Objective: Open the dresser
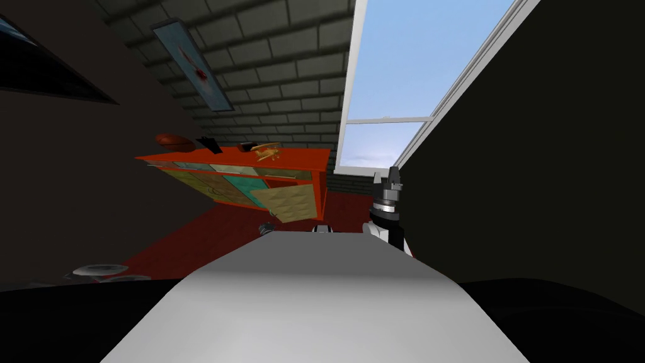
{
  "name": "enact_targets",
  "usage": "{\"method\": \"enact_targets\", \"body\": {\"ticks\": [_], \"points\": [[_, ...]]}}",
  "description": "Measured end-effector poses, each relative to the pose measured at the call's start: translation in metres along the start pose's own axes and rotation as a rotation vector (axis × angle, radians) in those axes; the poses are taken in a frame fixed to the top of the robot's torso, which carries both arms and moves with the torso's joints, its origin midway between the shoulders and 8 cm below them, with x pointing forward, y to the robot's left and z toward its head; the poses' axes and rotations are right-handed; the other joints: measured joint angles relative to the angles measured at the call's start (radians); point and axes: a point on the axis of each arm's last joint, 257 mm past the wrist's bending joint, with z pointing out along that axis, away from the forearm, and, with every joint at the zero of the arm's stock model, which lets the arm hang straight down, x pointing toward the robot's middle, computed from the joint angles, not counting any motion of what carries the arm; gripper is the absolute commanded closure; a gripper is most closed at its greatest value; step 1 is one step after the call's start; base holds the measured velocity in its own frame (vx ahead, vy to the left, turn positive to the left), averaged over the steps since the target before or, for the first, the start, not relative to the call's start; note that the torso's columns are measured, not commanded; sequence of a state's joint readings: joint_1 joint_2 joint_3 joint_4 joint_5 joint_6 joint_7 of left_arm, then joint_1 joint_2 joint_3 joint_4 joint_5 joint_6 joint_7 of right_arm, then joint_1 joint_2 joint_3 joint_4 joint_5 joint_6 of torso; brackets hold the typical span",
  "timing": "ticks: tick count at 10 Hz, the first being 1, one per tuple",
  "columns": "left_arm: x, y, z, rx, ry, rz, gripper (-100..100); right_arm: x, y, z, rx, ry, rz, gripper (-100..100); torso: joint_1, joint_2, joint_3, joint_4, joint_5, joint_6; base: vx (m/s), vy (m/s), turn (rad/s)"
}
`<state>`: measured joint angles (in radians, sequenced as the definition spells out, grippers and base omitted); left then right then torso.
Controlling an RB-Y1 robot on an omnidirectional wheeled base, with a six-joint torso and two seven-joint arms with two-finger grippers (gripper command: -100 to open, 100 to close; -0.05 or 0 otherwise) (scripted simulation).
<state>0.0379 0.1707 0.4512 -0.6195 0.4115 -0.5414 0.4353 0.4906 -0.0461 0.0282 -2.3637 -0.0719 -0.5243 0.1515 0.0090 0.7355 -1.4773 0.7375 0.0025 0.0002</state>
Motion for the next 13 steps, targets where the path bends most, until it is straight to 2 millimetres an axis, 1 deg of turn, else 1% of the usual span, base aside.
{"method": "enact_targets", "body": {"ticks": [1,6,7,11,13], "points": [[0.0,0.0,0.0,-0.001,-0.001,0.0,-100,0.0,0.0,0.0,0.0,0.0,0.0,0,-0.003,0.0,0.0,0.0,-0.001,0.0,0.046,0.085,-0.071],[0.036,0.014,0.012,-0.038,0.015,-0.125,-100,0.0,0.0,0.0,0.0,0.0,0.0,0,-0.01,0.002,0.001,0.0,-0.003,0.0,0.07,0.135,-0.05],[0.037,0.014,0.013,-0.039,0.015,-0.13,-100,0.0,0.0,0.0,0.0,0.0,0.0,0,-0.014,0.005,0.003,0.001,-0.004,0.0,0.012,0.079,-0.117],[0.039,0.03,-0.007,-0.017,-0.018,-0.155,-100,0.0,0.0,0.0,0.0,0.0,0.0,0,-0.006,0.003,0.002,0.001,-0.002,0.0,-0.011,0.132,-0.149],[0.038,0.037,-0.016,-0.003,-0.037,-0.165,-100,0.0,0.0,0.0,0.0,0.0,0.0,0,-0.01,0.002,0.001,0.0,-0.003,0.0,-0.018,0.106,-0.081]]}}
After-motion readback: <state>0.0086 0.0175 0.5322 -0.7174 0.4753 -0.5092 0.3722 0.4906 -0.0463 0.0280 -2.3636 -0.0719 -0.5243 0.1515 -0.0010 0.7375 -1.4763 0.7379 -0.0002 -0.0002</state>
